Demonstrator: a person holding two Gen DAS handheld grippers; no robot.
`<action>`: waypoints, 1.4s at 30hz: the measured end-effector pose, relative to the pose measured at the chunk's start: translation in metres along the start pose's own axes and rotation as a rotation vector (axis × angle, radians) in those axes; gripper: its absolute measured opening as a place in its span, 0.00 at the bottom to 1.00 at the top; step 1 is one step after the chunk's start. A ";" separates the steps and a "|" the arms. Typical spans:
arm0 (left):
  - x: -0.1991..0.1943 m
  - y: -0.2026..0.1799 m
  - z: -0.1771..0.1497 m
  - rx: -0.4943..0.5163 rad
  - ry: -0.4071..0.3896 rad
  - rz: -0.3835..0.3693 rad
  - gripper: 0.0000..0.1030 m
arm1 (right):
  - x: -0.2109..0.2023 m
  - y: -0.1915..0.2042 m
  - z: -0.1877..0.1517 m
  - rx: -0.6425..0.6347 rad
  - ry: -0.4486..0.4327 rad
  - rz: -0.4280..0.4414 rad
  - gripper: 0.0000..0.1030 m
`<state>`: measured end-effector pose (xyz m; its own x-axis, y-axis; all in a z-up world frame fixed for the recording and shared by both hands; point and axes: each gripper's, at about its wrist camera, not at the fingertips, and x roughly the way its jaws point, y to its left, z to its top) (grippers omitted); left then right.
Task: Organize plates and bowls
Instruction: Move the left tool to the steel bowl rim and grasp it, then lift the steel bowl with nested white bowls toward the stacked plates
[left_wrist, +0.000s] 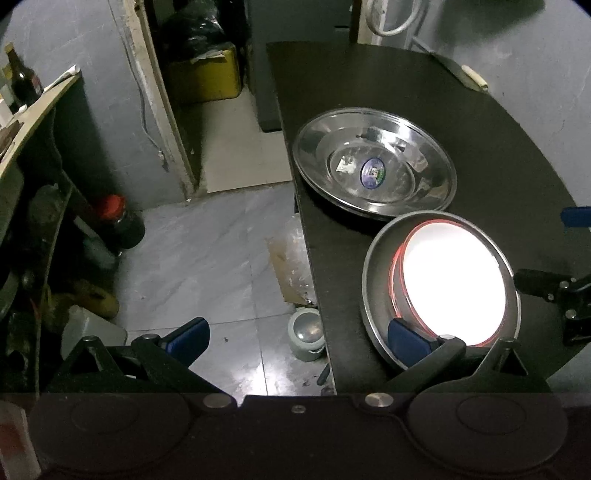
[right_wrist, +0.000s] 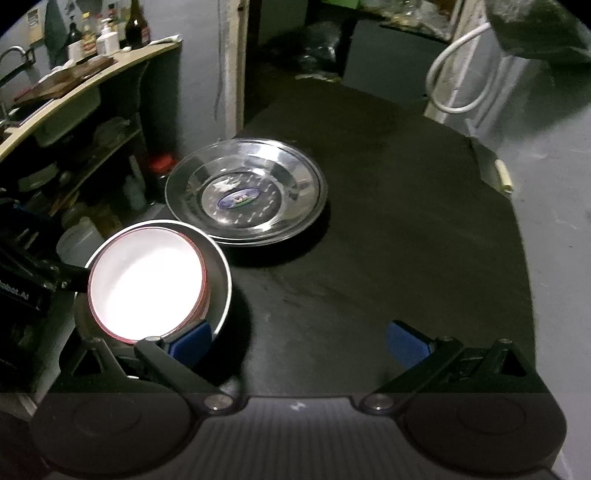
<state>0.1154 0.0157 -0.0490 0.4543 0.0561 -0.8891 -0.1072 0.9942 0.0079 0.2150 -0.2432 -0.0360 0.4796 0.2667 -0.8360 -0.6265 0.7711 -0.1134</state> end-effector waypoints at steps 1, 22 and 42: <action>0.001 -0.001 0.001 0.002 0.004 0.003 0.99 | 0.002 0.001 0.000 -0.006 0.008 0.011 1.00; 0.005 -0.025 0.014 0.177 -0.011 0.051 0.83 | 0.015 0.011 0.015 -0.050 0.154 0.018 0.99; 0.015 -0.021 0.020 0.039 0.039 -0.173 0.19 | 0.034 -0.005 0.019 0.104 0.258 0.220 0.64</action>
<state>0.1423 -0.0023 -0.0528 0.4287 -0.1194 -0.8955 0.0044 0.9915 -0.1300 0.2462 -0.2265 -0.0538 0.1607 0.2887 -0.9438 -0.6251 0.7698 0.1290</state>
